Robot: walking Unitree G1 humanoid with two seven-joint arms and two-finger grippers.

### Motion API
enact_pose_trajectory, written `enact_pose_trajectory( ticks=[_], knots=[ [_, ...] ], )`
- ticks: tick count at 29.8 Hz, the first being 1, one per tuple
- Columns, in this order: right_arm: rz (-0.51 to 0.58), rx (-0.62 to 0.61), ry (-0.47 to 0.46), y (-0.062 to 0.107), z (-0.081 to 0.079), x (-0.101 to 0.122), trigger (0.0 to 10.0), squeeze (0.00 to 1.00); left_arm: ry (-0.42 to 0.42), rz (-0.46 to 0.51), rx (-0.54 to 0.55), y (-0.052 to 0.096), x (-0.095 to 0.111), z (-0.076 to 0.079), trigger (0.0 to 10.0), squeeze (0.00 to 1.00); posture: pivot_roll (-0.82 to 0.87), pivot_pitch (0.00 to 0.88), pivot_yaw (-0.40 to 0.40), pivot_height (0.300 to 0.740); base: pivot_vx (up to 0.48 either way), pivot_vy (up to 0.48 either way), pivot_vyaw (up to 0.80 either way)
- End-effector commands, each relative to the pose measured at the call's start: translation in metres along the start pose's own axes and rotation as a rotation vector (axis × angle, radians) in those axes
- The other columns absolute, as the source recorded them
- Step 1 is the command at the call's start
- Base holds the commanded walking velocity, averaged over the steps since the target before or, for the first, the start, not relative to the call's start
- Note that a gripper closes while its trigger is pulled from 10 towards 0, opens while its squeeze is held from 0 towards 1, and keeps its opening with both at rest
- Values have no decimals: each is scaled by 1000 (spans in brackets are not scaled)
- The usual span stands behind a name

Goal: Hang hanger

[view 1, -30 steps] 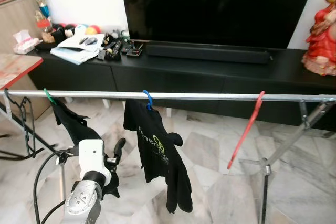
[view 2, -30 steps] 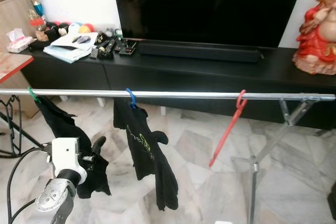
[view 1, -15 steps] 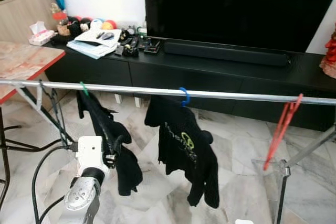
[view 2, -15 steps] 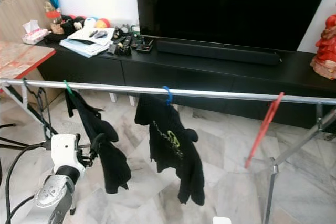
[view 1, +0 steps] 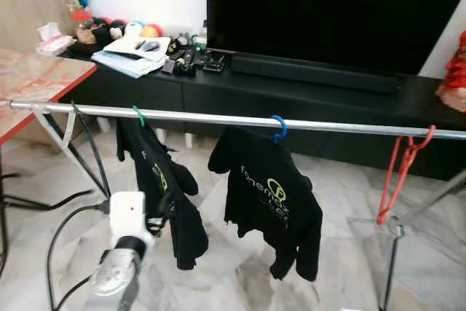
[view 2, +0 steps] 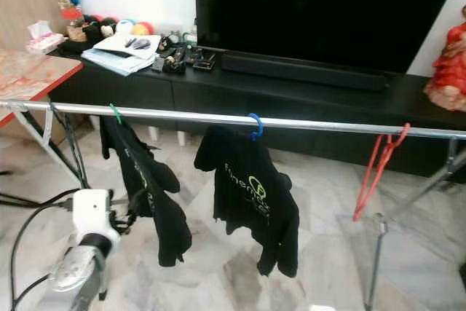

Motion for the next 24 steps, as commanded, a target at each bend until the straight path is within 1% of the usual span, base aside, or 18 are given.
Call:
enact_pose_trajectory(
  ticks=[1, 7, 12, 16, 19, 20, 21, 22, 23, 24],
  knots=[
    [-3, -16, 0, 0, 3, 1, 10000, 0, -4, 9, -10, -1, 4, 4, 10000, 0, -25, 72, 25, 740, 0, 326, 0],
    [-1, -4, -4, -1, -9, 4, 10000, 0, -6, 8, -14, -2, 4, 4, 10000, 0, -25, 72, 29, 740, 0, 328, 0],
    [0, -2, -5, -2, -12, 5, 10000, 0, -5, 9, -15, -1, 5, 4, 10000, 0, -22, 74, 31, 740, 0, 328, 0],
    [3, -3, -7, -2, -12, 6, 10000, 0, -12, 0, -12, 3, 2, 1, 10000, 0, -21, 75, 34, 740, 0, 315, 0],
    [5, -4, -9, -2, -12, 7, 10000, 0, -68, -29, -27, 11, -7, -5, 10000, 0, -18, 76, 35, 740, 0, 0, 0],
    [6, -6, -9, -1, -10, 6, 10000, 0, -88, -50, -27, 16, -14, -10, 10000, 0, -18, 76, 35, 740, 0, 0, 0],
    [5, -10, -9, -1, -6, 4, 10000, 0, -99, -72, -20, 21, -22, -16, 10000, 0, -17, 77, 35, 740, 0, 0, 0],
    [5, -10, -9, -1, -6, 4, 10000, 0, -99, -72, -20, 21, -22, -16, 10000, 0, -17, 77, 35, 740, 0, 0, 0],
    [4, -14, -9, 0, -2, 2, 10000, 0, -110, -93, -11, 27, -29, -22, 10000, 0, -18, 77, 35, 740, 0, 0, 0],
    [3, -15, -9, 0, -1, 1, 10000, 0, -114, -99, -9, 28, -31, -23, 10000, 0, -18, 77, 35, 740, 0, 0, 0]
  ],
)
Point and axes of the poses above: a point about 5 cm out from each wrist's last joint towards the gripper, its own y axis pointing back from the gripper into the wrist, its own x axis along the axis of the wrist's last joint, z = x × y, the point moved 6 cm from there along -y, pointing out of the wrist towards the gripper, and after that the axes turned 13 degrees about y, right-handed, at the moved point
